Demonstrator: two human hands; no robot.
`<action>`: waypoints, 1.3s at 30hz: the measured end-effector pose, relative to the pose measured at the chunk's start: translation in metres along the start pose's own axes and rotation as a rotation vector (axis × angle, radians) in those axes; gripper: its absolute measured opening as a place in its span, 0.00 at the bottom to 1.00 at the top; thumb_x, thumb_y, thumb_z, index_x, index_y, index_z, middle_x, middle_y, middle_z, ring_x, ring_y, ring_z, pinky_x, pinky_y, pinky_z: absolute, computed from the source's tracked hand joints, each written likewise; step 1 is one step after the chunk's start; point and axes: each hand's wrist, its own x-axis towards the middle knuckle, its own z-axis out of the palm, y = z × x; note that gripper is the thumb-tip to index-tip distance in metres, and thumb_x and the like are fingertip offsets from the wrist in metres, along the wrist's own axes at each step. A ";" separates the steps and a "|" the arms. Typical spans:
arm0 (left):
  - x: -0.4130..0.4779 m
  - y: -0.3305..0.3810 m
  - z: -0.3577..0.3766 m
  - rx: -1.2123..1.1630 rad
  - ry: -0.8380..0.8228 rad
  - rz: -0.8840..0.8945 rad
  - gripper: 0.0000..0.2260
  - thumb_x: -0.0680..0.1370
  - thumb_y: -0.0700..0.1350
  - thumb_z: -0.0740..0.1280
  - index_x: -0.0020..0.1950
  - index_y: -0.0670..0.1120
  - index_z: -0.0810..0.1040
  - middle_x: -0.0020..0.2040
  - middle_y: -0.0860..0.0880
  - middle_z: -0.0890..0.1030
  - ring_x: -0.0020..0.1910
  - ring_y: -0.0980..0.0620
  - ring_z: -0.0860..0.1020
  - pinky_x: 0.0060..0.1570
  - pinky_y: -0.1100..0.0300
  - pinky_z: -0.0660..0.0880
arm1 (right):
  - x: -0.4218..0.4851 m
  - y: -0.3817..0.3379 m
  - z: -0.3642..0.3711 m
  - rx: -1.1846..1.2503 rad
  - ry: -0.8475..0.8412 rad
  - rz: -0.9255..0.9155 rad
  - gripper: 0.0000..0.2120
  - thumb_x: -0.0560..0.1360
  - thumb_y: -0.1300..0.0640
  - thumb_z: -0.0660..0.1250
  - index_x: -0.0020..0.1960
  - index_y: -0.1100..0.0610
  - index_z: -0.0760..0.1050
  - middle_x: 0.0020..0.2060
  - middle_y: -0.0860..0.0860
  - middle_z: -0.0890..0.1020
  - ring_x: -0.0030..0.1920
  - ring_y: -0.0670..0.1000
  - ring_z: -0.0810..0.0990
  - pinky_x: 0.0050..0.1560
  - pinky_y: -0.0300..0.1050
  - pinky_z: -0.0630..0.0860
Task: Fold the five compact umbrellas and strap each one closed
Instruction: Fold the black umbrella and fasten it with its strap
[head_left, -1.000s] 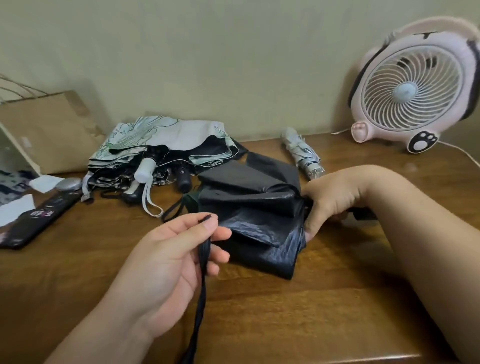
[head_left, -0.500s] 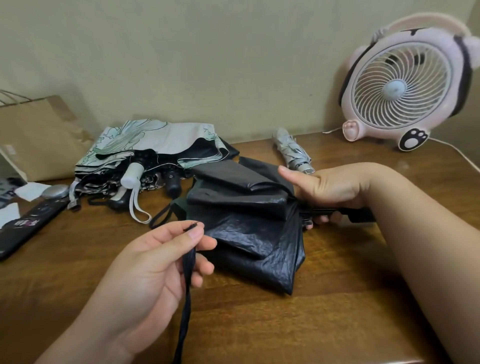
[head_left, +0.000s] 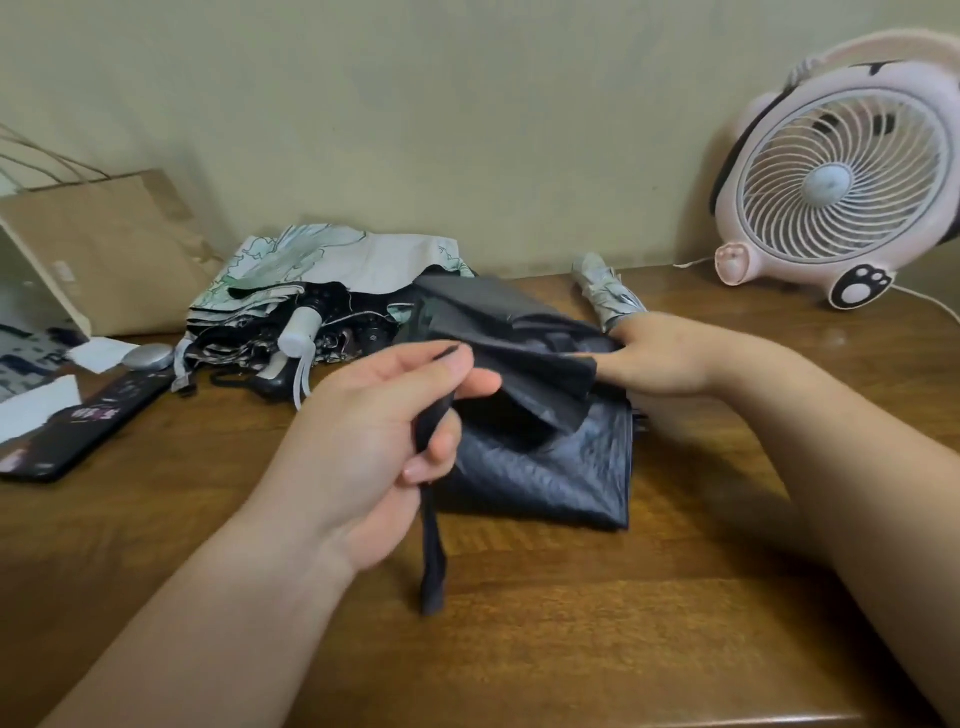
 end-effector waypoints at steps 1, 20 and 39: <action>0.006 0.007 0.005 -0.005 -0.016 0.015 0.08 0.74 0.40 0.70 0.52 0.40 0.80 0.41 0.43 0.84 0.22 0.56 0.68 0.18 0.68 0.59 | 0.003 -0.004 -0.011 -0.023 0.051 0.000 0.44 0.56 0.16 0.58 0.46 0.55 0.80 0.43 0.52 0.84 0.44 0.52 0.81 0.47 0.47 0.77; 0.014 -0.013 -0.010 0.053 0.058 0.099 0.04 0.81 0.37 0.66 0.53 0.43 0.80 0.43 0.42 0.86 0.49 0.41 0.86 0.57 0.41 0.79 | 0.014 -0.010 -0.015 0.123 0.102 0.146 0.43 0.59 0.17 0.63 0.52 0.54 0.78 0.41 0.51 0.82 0.35 0.52 0.81 0.33 0.43 0.75; 0.024 0.001 -0.029 0.040 0.054 0.106 0.04 0.75 0.39 0.68 0.48 0.46 0.79 0.38 0.47 0.85 0.40 0.48 0.86 0.58 0.38 0.78 | 0.020 -0.018 0.017 -0.221 -0.433 0.099 0.37 0.57 0.40 0.85 0.57 0.61 0.82 0.45 0.56 0.83 0.37 0.55 0.79 0.35 0.47 0.77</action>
